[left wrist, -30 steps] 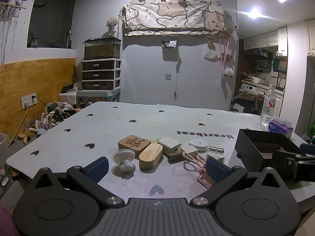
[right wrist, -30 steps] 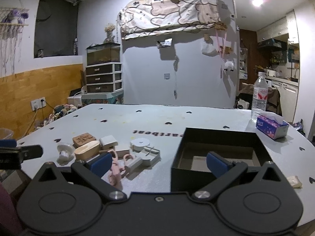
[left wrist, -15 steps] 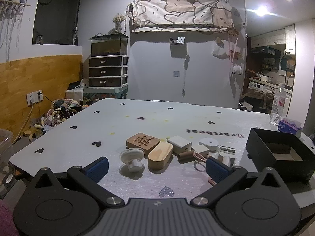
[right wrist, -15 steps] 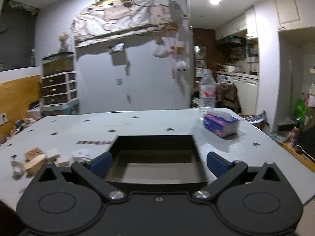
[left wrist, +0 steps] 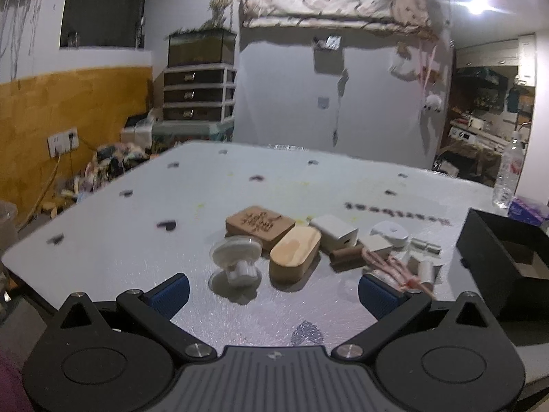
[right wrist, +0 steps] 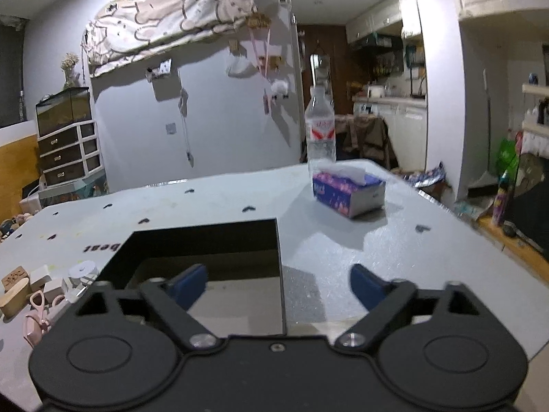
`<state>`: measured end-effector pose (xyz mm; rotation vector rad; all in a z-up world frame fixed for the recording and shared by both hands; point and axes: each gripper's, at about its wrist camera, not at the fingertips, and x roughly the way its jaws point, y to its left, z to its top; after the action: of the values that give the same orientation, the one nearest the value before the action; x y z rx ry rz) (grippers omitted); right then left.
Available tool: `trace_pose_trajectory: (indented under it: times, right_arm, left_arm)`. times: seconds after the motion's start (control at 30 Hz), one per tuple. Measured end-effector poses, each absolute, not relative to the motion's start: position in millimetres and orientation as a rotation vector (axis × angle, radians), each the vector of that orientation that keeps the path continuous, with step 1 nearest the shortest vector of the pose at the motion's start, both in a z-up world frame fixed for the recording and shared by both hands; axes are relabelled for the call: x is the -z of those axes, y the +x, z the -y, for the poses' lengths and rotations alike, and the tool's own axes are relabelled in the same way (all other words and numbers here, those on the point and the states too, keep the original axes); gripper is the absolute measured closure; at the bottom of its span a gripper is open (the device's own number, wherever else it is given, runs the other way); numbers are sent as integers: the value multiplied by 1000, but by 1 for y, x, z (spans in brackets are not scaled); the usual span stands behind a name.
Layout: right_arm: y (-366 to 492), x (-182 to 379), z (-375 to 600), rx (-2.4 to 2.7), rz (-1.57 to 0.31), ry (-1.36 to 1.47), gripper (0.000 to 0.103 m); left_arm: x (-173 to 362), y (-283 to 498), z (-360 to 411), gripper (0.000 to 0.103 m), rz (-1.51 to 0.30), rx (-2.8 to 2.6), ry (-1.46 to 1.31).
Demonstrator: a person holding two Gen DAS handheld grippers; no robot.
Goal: Organize rigid objects
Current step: 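Clamp the black box wall with the right gripper while the left gripper approaches the white suction hook, then grasp the white suction-cup hook with the left gripper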
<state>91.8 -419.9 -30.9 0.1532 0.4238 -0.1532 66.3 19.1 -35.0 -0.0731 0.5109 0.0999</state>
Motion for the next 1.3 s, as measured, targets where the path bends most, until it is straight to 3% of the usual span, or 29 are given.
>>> trace_pose_trajectory:
  times: [0.17,0.33,0.5,0.63,0.7,0.9,1.0,1.3]
  right_arm:
    - [116,41,427,153,-503,182,47]
    - [139,48,430,127,-570,205,59]
    - [156,47,426,116,-599,188,78]
    - [165,47,428,135,-621,184,85]
    - [168,48,430,155,-639,183,87]
    - [175,51,428,180,-675,159,98]
    - [176,50,428,185,-684,149,98]
    - [179,49,425,201,-695,142,98]
  left_arm:
    - [49,89,-29,0,-574,-125,-125]
    - [56,109,-43,0,-637,-141,-172]
    - [60,129,-62,0,-678,-210,-238]
    - [62,142,-71,5,-681,-211,-254]
    - [63,149,-72,17,-694,-209,-251]
    - [67,166,-73,40,-706,-196,-238]
    - [66,171,-72,51,-712,-189,-225]
    - [60,169,-71,53,-705,-186,-206]
